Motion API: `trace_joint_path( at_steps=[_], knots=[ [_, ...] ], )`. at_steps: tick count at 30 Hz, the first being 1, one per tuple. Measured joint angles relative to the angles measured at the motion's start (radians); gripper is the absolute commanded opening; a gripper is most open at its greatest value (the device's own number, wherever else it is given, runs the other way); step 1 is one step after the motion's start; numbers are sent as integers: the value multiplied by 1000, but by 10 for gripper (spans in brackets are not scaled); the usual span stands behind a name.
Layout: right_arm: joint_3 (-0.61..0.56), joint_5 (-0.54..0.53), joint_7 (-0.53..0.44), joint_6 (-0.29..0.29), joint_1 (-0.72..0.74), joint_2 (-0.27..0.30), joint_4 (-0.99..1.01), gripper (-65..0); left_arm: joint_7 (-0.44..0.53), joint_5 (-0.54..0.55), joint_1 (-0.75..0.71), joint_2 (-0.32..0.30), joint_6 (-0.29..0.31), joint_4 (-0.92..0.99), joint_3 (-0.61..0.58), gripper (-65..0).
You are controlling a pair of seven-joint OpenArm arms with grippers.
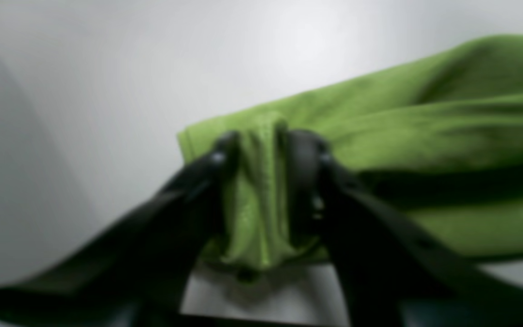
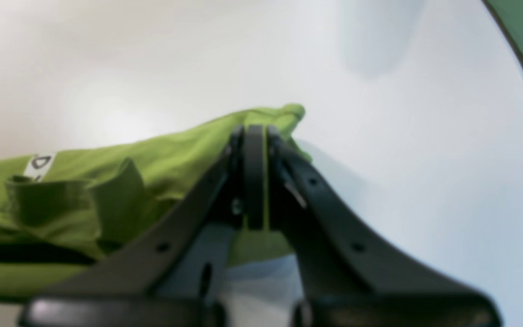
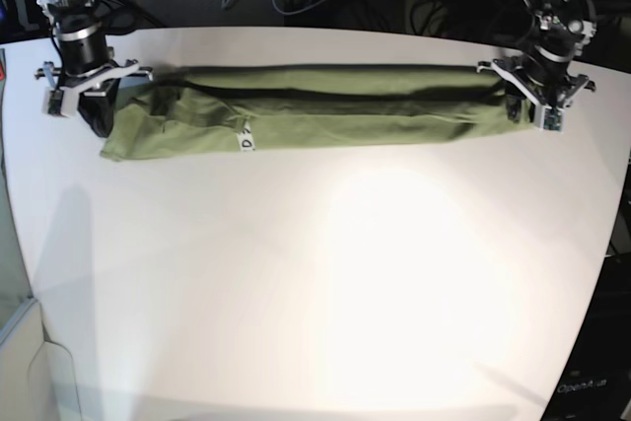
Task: Fold the T-shirt properly
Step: 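Drag the strip toward the robot and open the left gripper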
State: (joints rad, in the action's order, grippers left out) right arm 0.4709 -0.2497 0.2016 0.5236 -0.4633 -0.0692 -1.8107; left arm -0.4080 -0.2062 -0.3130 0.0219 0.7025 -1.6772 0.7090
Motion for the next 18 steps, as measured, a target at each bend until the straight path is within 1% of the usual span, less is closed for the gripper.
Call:
trace_joint_path(
  at_steps=[1,2,4,7,14,18],
  knots=[
    [0,0,1,0,0,0,0,-641,0,0,0,0,0,0,0,-338],
    [0,0,1,0,-1,0,0,-641,2,1,0,0,0,0,0,-331],
    [0,0,1,0,-2,0,0,-641,3,8,-1,0,0,0,0,-344],
    [0,0,3,0,-2,0,0,-641,0,49,0,0,0,-5,0,-349],
    [0,0,3,0,-2,0,0,-641,-5,53,-26,0,0,-9,2,-349],
    [0,0,4,0,0,0,0,-641,2,54,-25,0,0,25,2,-349]
  ],
)
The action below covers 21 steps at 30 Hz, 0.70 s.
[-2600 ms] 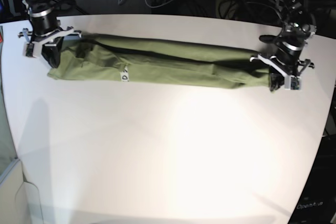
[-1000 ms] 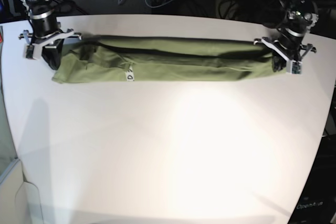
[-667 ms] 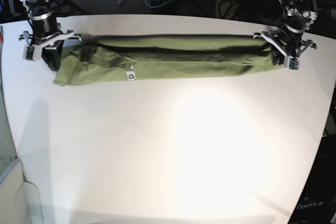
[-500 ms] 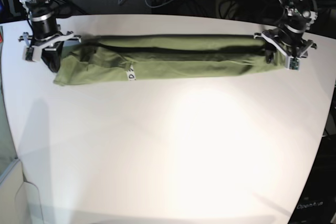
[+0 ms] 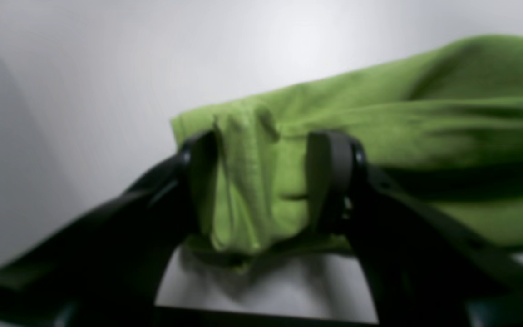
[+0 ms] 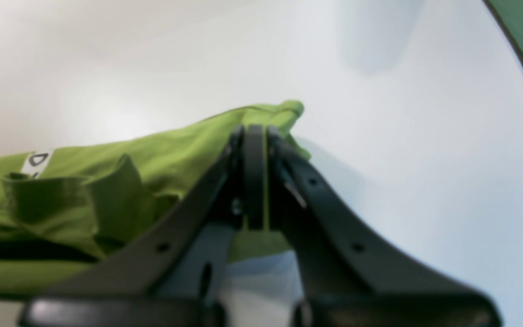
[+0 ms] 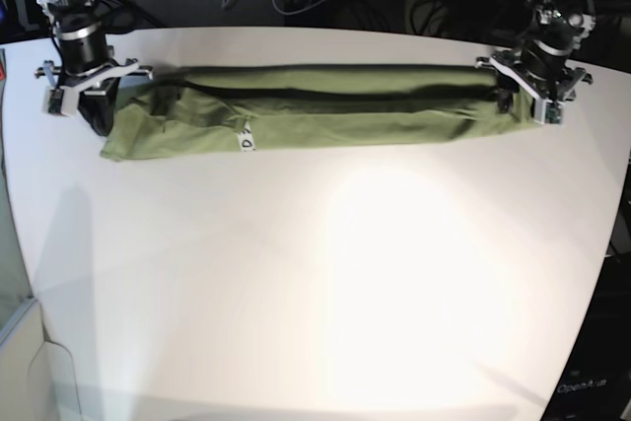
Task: Fold the T-shirt properly
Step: 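Drag the strip toward the robot and open the left gripper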
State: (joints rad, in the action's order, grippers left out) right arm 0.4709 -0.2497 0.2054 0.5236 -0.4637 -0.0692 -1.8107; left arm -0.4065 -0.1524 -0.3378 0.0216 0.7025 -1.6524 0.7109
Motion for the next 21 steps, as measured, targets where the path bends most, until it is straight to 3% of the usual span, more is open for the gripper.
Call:
trace_joint_path(
  at_steps=[8,16,21],
  knots=[
    [-31,-2,-10,0,-2,16,12,-641,51,30,17,-5,-3,95,2,-349],
    [-48,-1,-7,0,46,17,198,-641,36,22,50,-4,-3,105,0,-349],
    [-47,-13,-34,0,80,55,308,-641,63,27,95,-10,-3,169,0,-349]
  ],
)
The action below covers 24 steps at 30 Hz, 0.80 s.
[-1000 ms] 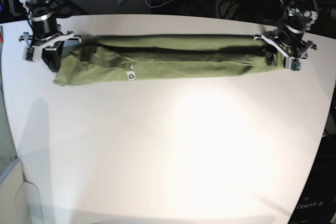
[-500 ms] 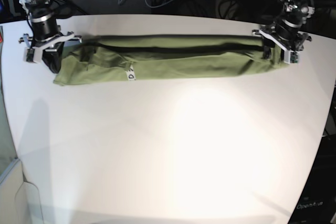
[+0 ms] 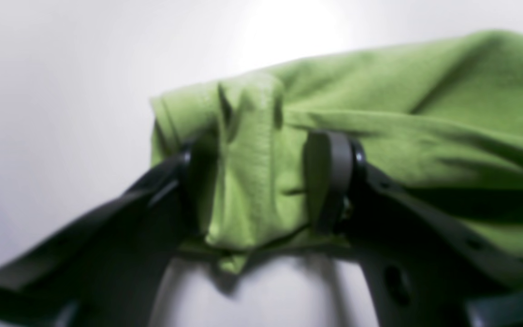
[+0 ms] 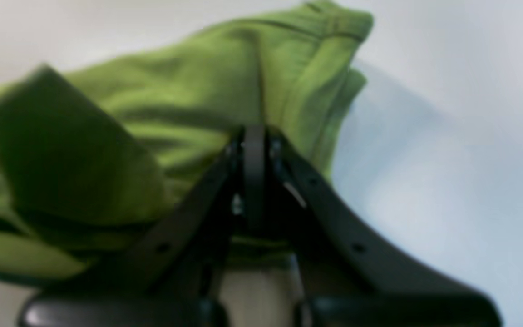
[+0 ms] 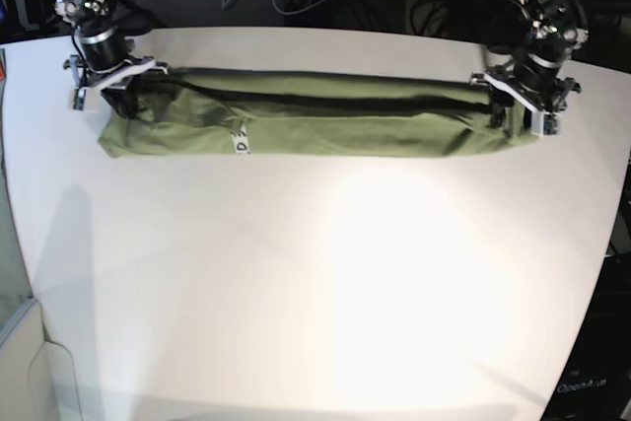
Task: Fold the T-shirt properly
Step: 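Drag the strip toward the robot and open the left gripper, then regrasp the strip ends with both grippers and pull them taut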
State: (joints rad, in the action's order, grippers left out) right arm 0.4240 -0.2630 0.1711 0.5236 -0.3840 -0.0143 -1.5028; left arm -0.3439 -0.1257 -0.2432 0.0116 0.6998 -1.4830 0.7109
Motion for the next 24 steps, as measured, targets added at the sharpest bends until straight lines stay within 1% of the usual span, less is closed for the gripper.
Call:
trace_joint_path(
  at_steps=[3,4,7,10,13,16,20,24],
  knots=[
    [0,-8,-5,0,36,26,48,-641,53,-29,54,-14,1,79,3,-349],
    [0,-8,-4,0,43,36,57,-641,54,-45,70,-18,5,94,3,-349],
    [0,-16,-20,6,54,64,87,-641,55,-48,98,-19,3,117,4,-349],
    [18,-13,-5,7,69,72,93,-641,60,-50,101,-13,3,116,4,-349],
    [35,-13,-7,8,73,73,97,-641,25,-65,110,-11,3,95,3,-349],
    [35,-10,0,9,84,93,110,-641,21,-66,110,-6,4,86,2,-349],
    [36,-15,-15,19,105,119,153,-641,8,-73,121,-10,8,85,1,-349],
    [36,-18,-19,19,114,128,166,-641,8,-73,122,-8,17,85,25,-349]
  ],
)
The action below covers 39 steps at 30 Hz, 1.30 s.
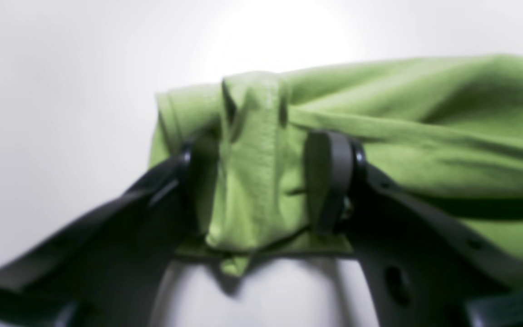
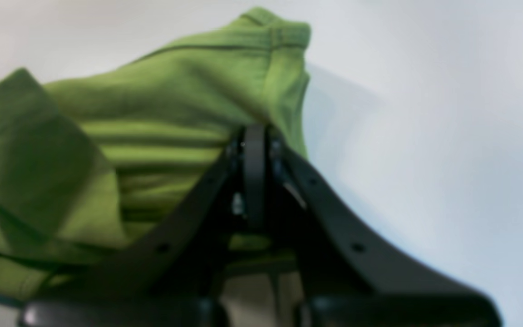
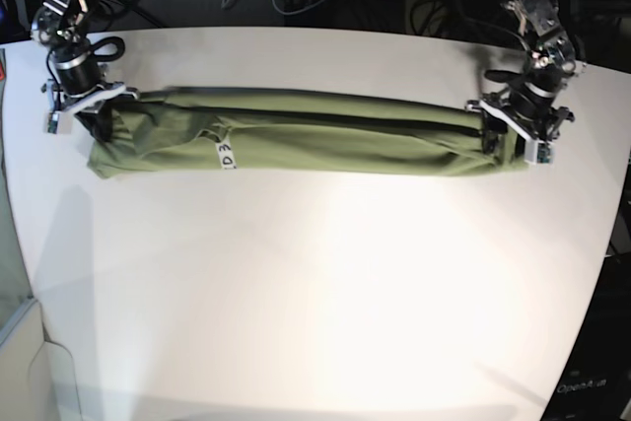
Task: Fold the T-shirt properly
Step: 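Regrasp the strip ends with both grippers and pull them taut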
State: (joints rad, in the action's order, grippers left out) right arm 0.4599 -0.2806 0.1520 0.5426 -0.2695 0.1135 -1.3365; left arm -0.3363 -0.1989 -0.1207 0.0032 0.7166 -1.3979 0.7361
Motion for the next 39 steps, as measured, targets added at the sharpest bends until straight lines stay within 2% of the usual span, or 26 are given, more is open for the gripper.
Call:
trace_joint_path(
  at_steps=[3,7,13,19,26,28,32,39],
  knots=[
    [0,0,-1,0,0,0,0,-641,-7,1,11,3,20,2,48,-349],
    [0,0,-1,0,-1,0,0,-641,-34,-12,38,8,10,5,102,-349],
    [-2,0,-5,0,-3,0,0,-641,-34,-12,38,13,9,1,104,-349],
    [-2,0,-5,0,-3,0,0,-641,-75,-56,29,69,-10,-124,106,-347],
    [-2,0,-8,-3,-3,-7,0,-641,-75,-60,29,69,-13,-129,107,-346],
    [-2,0,-8,-3,-3,-7,0,-641,-73,-59,31,68,-13,-114,106,-304],
    [-2,0,-11,-4,-5,-7,0,-641,-68,-55,32,65,-14,-73,106,-154],
    [-2,0,-14,-4,-11,-10,0,-641,-41,-32,35,60,-22,-33,106,-140]
  ],
)
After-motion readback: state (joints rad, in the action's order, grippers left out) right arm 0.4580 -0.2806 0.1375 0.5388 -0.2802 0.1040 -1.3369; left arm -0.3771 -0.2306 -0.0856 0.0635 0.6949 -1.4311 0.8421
